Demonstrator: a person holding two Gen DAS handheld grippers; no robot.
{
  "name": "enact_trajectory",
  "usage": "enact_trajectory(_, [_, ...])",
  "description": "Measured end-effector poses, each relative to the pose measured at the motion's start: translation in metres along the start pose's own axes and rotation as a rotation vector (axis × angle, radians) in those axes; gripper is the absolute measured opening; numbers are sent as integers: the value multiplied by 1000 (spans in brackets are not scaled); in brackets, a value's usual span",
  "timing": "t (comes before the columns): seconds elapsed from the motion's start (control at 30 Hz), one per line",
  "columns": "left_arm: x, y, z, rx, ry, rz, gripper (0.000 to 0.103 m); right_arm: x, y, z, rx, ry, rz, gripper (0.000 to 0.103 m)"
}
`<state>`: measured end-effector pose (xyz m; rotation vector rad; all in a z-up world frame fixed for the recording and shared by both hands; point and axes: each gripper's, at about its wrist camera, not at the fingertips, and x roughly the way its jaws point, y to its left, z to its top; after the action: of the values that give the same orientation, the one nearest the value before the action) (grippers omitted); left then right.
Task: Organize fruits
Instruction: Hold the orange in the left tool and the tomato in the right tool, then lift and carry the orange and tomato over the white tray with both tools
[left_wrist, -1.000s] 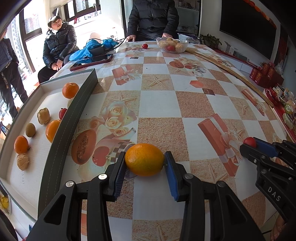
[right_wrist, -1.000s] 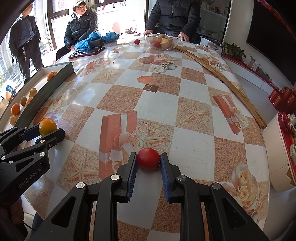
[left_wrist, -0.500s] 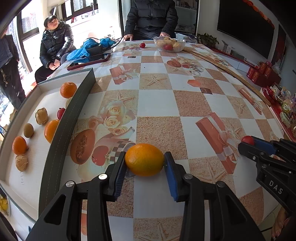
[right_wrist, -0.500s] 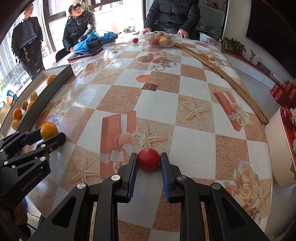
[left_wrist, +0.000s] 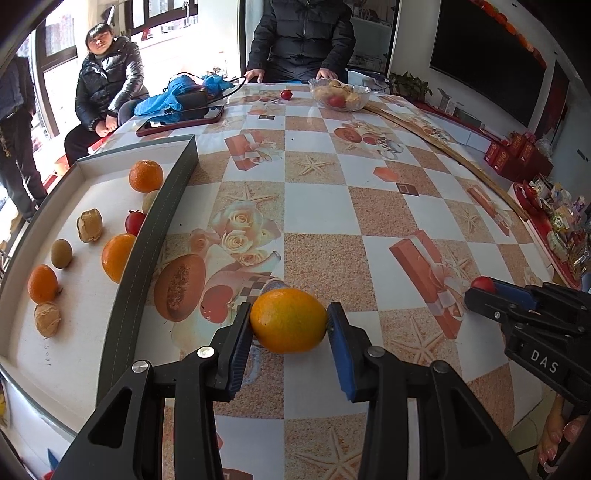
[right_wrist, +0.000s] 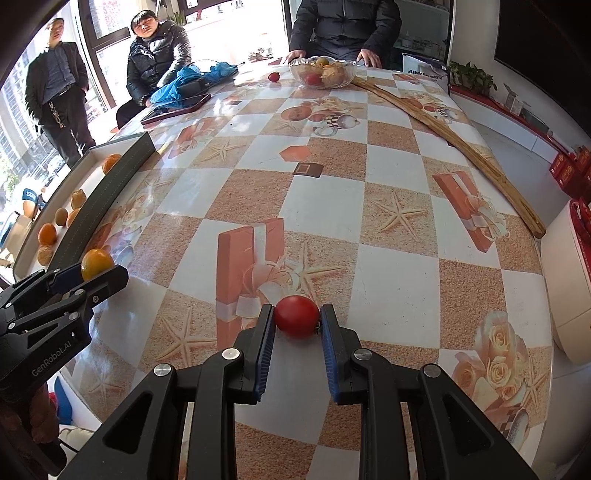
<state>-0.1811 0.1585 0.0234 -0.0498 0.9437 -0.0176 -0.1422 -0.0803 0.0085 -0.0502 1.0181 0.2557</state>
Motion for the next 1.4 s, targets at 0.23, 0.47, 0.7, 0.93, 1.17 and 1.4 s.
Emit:
enact_trajectory(0.23, [-4, 2, 0, 4, -7, -6, 44, -1, 7, 2, -15, 2, 0, 26])
enact_trajectory(0.47, [-5, 4, 0, -1, -7, -9, 43, 1, 15, 5, -30, 11, -3, 26])
enact_trajectory(0.7, [-10, 8, 3, -6, -16, -18, 44, 3, 22, 7, -45, 20, -6, 26])
enact_trajectory(0.93, [-21, 16, 15, -23, -33, -42, 44, 6, 31, 16, -53, 37, 10, 26])
enact_trajectory(1.17, [-38, 58, 36, -90, -76, 3, 44, -2, 59, 51, -115, 9, 37, 26])
enact_trajectory(1.4, [-44, 119, 44, -166, -73, 109, 44, -1, 119, 93, -218, 3, 120, 26])
